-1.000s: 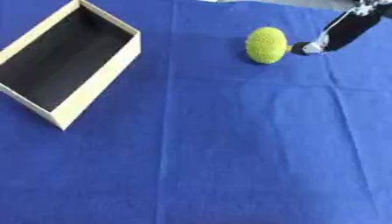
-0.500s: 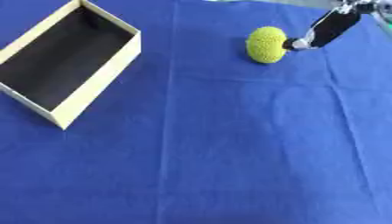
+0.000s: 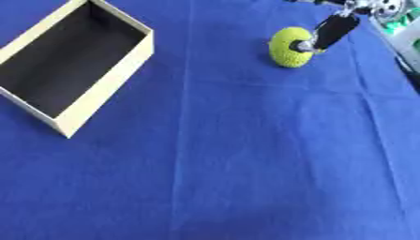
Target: Pick up objects on the table and place them in the box.
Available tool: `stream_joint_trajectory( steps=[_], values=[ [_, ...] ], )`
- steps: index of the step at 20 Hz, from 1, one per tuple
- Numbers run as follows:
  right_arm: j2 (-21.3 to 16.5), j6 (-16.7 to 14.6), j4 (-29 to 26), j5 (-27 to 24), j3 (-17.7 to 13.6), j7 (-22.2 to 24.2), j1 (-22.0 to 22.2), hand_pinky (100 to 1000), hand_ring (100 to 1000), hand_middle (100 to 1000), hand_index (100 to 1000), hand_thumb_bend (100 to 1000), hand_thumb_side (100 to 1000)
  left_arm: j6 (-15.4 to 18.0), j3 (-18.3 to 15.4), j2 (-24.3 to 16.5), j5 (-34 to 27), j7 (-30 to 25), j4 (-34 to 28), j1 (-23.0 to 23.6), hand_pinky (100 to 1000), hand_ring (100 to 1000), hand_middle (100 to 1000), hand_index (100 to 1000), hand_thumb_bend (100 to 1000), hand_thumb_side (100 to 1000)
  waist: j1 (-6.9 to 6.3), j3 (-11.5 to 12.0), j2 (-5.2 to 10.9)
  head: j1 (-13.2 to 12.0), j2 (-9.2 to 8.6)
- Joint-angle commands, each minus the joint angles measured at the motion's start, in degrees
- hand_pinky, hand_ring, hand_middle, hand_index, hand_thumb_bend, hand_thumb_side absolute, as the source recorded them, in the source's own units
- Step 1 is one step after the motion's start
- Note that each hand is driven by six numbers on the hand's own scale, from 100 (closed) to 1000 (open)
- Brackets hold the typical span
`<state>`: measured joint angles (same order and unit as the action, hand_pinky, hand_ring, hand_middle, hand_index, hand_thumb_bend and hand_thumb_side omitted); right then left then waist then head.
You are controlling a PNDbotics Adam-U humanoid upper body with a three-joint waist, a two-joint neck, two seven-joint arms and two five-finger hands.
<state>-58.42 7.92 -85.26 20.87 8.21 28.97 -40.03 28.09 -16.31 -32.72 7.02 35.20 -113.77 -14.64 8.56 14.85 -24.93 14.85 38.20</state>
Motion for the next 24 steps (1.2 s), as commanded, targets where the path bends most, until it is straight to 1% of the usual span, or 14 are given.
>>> stream_joint_trajectory(
  steps=[1,7,10,16,20,24],
  values=[
    [-0.72,-0.02,1.74,0.91,-0.46,-0.58,-1.64,876,940,854,899,419,100,0.28,-0.18,-1.92,0.00,-0.04,-0.82,-0.42,749,513,590,569,260,255,-0.39,0.17,0.98,0.57,-1.04],
    [0.76,-0.01,6.12,2.46,-0.78,-0.50,-3.24,877,943,862,903,418,114,0.33,-0.21,-1.83,0.04,-0.05,-0.82,-0.46,750,512,591,568,251,258,-0.22,0.86,0.52,1.09,-1.50],
    [1.11,-0.17,7.20,2.93,-0.88,-0.81,-3.53,877,943,862,903,418,114,0.34,-0.21,-1.82,0.03,-0.08,-0.82,-0.50,750,512,591,568,251,258,-0.18,0.94,0.44,1.11,-1.56],
    [1.81,0.03,9.86,5.55,-1.37,-1.01,-3.69,880,950,873,909,479,111,0.42,-0.31,-1.76,0.12,-0.11,-0.82,-0.49,751,511,592,567,246,261,0.19,1.53,-0.07,1.09,-1.53],
    [2.07,-0.07,12.15,7.74,-1.79,-1.04,-3.68,881,950,876,912,484,118,0.46,-0.34,-1.77,0.16,-0.12,-0.82,-0.52,752,511,592,566,244,262,0.32,1.77,-0.34,1.12,-1.55],
    [2.23,-0.29,13.71,8.74,-2.18,-0.69,-3.57,881,951,878,915,487,131,0.48,-0.35,-1.75,0.20,-0.16,-0.82,-0.52,752,511,592,566,242,263,0.39,1.87,-0.55,1.10,-1.54]
  ],
)
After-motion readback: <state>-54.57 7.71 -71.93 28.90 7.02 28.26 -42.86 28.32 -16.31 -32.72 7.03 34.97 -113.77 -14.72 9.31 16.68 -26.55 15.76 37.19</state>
